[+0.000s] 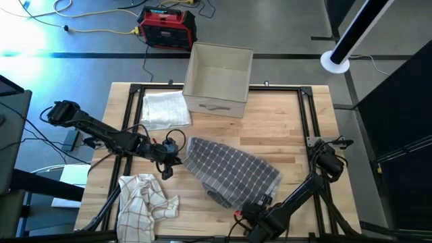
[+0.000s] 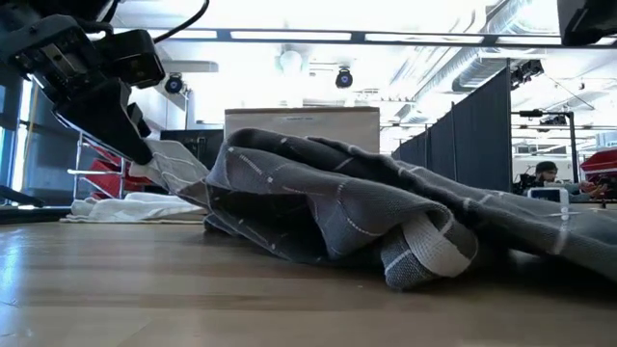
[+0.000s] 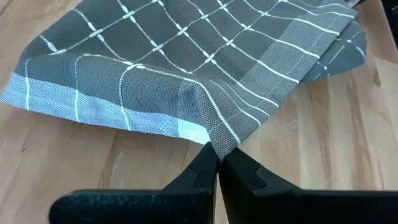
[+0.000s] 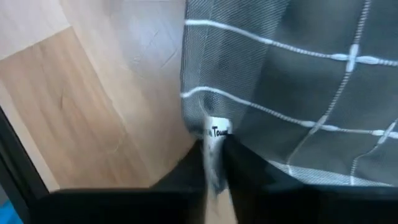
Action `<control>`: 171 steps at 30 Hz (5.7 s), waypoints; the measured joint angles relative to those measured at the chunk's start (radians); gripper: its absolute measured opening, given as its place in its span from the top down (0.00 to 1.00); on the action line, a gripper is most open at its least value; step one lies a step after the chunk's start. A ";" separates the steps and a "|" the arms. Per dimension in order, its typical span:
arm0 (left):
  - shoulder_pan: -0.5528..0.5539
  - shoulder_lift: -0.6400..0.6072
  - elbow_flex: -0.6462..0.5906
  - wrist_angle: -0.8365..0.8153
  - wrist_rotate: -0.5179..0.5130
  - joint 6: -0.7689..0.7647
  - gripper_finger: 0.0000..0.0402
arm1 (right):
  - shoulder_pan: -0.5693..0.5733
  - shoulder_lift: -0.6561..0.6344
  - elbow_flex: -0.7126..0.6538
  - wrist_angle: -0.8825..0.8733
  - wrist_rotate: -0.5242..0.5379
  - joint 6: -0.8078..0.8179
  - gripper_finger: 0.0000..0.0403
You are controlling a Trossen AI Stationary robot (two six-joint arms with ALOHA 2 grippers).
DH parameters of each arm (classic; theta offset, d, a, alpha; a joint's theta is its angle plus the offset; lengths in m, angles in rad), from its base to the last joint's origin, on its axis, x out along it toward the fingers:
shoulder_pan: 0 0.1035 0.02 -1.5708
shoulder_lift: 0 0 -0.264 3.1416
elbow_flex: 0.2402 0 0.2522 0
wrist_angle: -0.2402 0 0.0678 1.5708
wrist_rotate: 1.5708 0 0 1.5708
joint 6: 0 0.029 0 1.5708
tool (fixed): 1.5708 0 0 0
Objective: Fold towel
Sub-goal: Fold the gray towel
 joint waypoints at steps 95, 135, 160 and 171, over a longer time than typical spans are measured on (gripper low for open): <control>-0.146 -0.116 1.043 -0.078 -0.396 1.024 1.00 | 0.077 -0.933 0.501 0.232 0.904 -1.556 1.00; -0.248 0.036 1.177 0.023 -0.797 1.156 1.00 | 0.485 -0.870 0.700 0.958 1.186 -2.386 1.00; -0.032 0.041 1.177 0.086 -0.067 1.051 1.00 | 0.443 -1.025 0.318 0.562 0.949 -1.757 1.00; -0.189 0.022 1.177 0.141 0.057 0.940 1.00 | 0.480 -0.823 0.318 1.095 0.753 -2.161 1.00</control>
